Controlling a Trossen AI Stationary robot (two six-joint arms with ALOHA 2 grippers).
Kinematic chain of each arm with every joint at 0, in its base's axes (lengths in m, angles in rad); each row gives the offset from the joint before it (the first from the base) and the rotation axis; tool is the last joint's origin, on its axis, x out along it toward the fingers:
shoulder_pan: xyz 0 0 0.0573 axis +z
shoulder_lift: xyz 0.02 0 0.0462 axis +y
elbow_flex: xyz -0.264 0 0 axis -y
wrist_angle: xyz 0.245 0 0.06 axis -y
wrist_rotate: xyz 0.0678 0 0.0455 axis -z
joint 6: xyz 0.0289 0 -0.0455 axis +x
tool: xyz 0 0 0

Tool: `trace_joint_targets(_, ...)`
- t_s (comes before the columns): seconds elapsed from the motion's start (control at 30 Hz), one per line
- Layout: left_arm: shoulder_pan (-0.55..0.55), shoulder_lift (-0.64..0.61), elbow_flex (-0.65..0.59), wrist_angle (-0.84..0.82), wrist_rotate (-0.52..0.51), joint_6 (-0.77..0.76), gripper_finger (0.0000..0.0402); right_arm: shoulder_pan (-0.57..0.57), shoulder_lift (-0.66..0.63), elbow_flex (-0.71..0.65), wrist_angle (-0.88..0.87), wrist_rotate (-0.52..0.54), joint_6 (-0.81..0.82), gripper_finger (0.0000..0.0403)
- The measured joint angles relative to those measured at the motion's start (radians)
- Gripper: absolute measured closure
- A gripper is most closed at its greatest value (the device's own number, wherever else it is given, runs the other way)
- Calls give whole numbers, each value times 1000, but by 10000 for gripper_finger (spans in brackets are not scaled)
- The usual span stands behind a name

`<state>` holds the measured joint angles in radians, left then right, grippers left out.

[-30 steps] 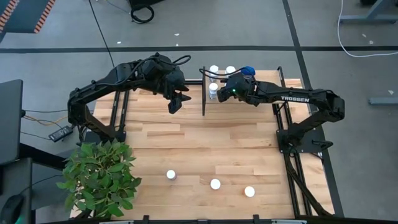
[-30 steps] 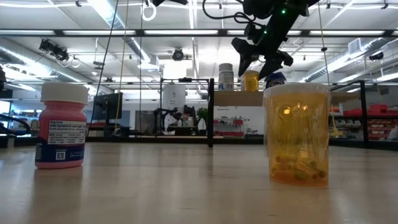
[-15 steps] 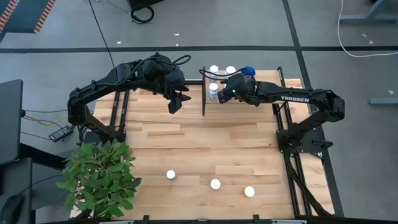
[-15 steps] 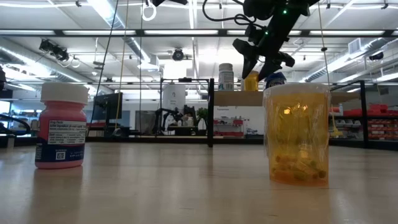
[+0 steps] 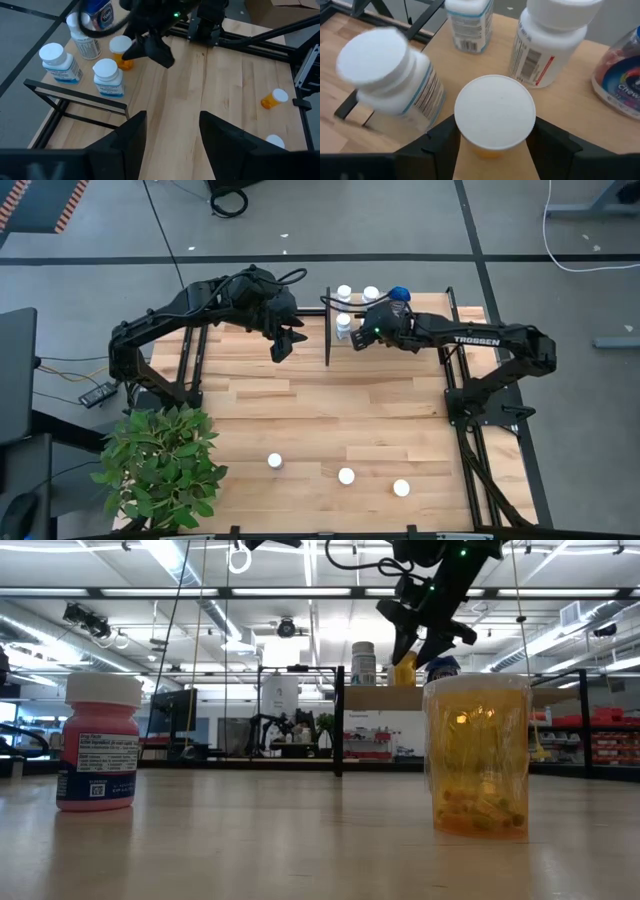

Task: Pick and place medicine bottles onto shelf by color
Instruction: Adjust the medicine bottles on the shelf

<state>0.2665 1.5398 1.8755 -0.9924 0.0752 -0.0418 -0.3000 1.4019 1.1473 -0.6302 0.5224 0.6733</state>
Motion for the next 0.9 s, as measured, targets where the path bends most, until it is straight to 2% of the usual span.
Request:
trace_joint_targets(0.33,0,0,0,0,0,0,212,52,-24,0,-77,50,60,187)
trace_joint_targets(0.53,0,0,0,-3,0,-1,212,49,-24,0,-77,102,60,188)
trace_joint_targets(0.9,-2,0,0,-14,0,0,212,1,-23,0,-75,103,78,187)
